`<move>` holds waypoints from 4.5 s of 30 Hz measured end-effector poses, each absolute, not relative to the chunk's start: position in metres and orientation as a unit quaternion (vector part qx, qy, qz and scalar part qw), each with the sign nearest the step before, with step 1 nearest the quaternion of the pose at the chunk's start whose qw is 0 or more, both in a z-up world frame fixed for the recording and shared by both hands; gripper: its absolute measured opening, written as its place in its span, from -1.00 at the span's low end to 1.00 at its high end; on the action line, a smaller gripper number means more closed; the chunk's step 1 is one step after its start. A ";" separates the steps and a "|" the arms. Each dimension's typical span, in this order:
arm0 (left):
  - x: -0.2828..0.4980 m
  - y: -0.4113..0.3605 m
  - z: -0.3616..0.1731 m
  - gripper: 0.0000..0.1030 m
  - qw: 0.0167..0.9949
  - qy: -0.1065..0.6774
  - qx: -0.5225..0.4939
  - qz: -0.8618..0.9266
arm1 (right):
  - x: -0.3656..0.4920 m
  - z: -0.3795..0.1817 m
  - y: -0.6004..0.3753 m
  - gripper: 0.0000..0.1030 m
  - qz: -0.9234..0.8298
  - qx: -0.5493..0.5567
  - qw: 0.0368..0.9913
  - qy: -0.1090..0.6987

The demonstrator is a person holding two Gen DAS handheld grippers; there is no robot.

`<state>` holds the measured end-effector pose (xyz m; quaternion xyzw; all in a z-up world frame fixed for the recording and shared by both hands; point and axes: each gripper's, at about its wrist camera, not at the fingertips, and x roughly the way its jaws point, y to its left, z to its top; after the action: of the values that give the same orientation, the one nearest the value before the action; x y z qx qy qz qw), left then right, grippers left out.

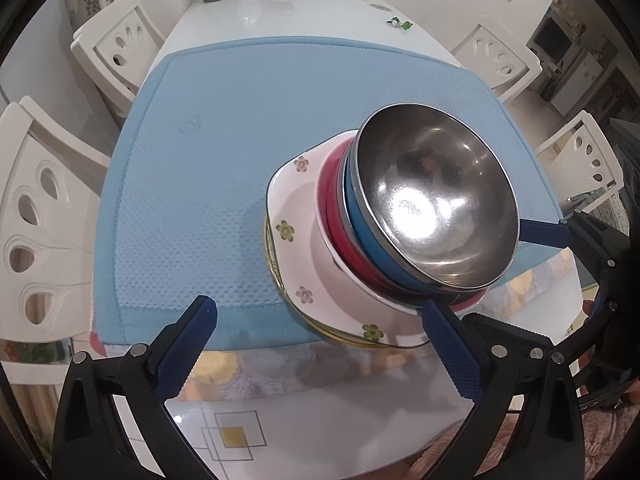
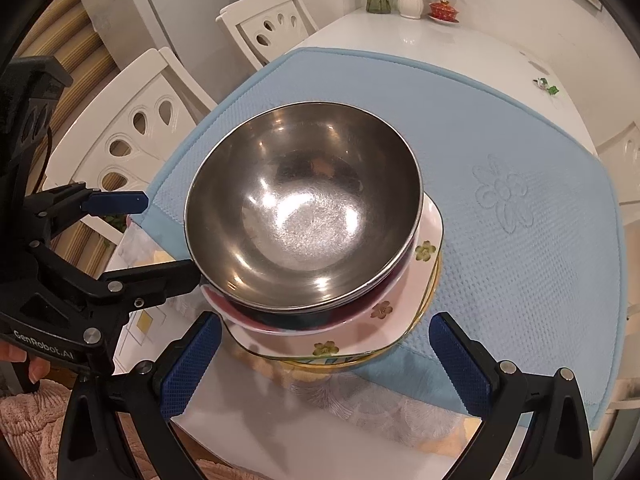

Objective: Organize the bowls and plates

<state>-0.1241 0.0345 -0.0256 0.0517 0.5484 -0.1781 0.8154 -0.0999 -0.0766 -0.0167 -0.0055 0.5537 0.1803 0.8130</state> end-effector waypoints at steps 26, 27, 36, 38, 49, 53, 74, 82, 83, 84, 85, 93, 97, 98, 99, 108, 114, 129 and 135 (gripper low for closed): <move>-0.126 0.030 -0.028 0.99 0.809 0.559 0.046 -0.178 | -0.103 -0.020 -0.076 1.00 0.180 -0.022 0.807 0.562; -0.126 0.030 -0.028 0.99 0.809 0.559 0.046 -0.177 | -0.104 -0.021 -0.076 1.00 0.180 -0.022 0.807 0.563; -0.127 0.029 -0.028 0.99 0.809 0.560 0.043 -0.175 | -0.104 -0.021 -0.077 1.00 0.181 -0.020 0.806 0.563; -0.127 0.029 -0.028 0.99 0.809 0.560 0.043 -0.175 | -0.105 -0.021 -0.077 1.00 0.181 -0.019 0.806 0.563; -0.129 0.029 -0.030 0.99 0.807 0.563 0.041 -0.172 | -0.106 -0.023 -0.076 1.00 0.183 -0.019 0.802 0.568; -0.129 0.029 -0.029 0.99 0.807 0.563 0.041 -0.173 | -0.106 -0.023 -0.076 1.00 0.182 -0.021 0.802 0.568; -0.131 0.022 -0.029 0.99 0.805 0.565 0.047 -0.174 | -0.105 -0.022 -0.081 1.00 0.181 -0.016 0.803 0.567; -0.131 0.021 -0.029 0.99 0.805 0.564 0.049 -0.175 | -0.106 -0.023 -0.080 1.00 0.183 -0.016 0.802 0.568; -0.131 0.020 -0.029 0.99 0.805 0.564 0.049 -0.174 | -0.106 -0.023 -0.080 1.00 0.183 -0.017 0.802 0.568; -0.132 0.020 -0.029 0.99 0.806 0.564 0.049 -0.174 | -0.106 -0.023 -0.079 1.00 0.184 -0.017 0.802 0.569; -0.132 0.020 -0.029 0.99 0.806 0.564 0.049 -0.173 | -0.106 -0.023 -0.079 1.00 0.184 -0.017 0.802 0.569; -0.134 0.017 -0.028 0.99 0.807 0.563 0.052 -0.168 | -0.108 -0.023 -0.076 1.00 0.185 -0.015 0.801 0.569; -0.135 0.016 -0.028 0.99 0.807 0.564 0.052 -0.167 | -0.109 -0.022 -0.075 1.00 0.185 -0.015 0.802 0.568; -0.135 0.016 -0.028 0.99 0.807 0.564 0.051 -0.166 | -0.110 -0.023 -0.075 1.00 0.185 -0.015 0.801 0.569; -0.135 0.016 -0.028 0.99 0.807 0.564 0.050 -0.166 | -0.110 -0.023 -0.074 1.00 0.185 -0.015 0.801 0.569; -0.136 0.018 -0.029 0.99 0.806 0.567 0.045 -0.163 | -0.112 -0.025 -0.074 1.00 0.185 -0.016 0.798 0.574; -0.137 0.018 -0.030 0.99 0.806 0.568 0.038 -0.160 | -0.113 -0.026 -0.074 1.00 0.188 -0.017 0.797 0.574; -0.140 0.018 -0.028 0.99 0.812 0.571 0.006 -0.123 | -0.115 -0.026 -0.083 1.00 0.208 -0.033 0.795 0.569; -0.145 0.010 -0.027 0.99 0.815 0.569 -0.005 -0.107 | -0.117 -0.027 -0.092 1.00 0.227 -0.044 0.791 0.566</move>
<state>-0.1451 0.0103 -0.0274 -0.0051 0.5692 -0.1068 0.8152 -0.1169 -0.0919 -0.0273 -0.0438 0.5659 0.2269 0.7915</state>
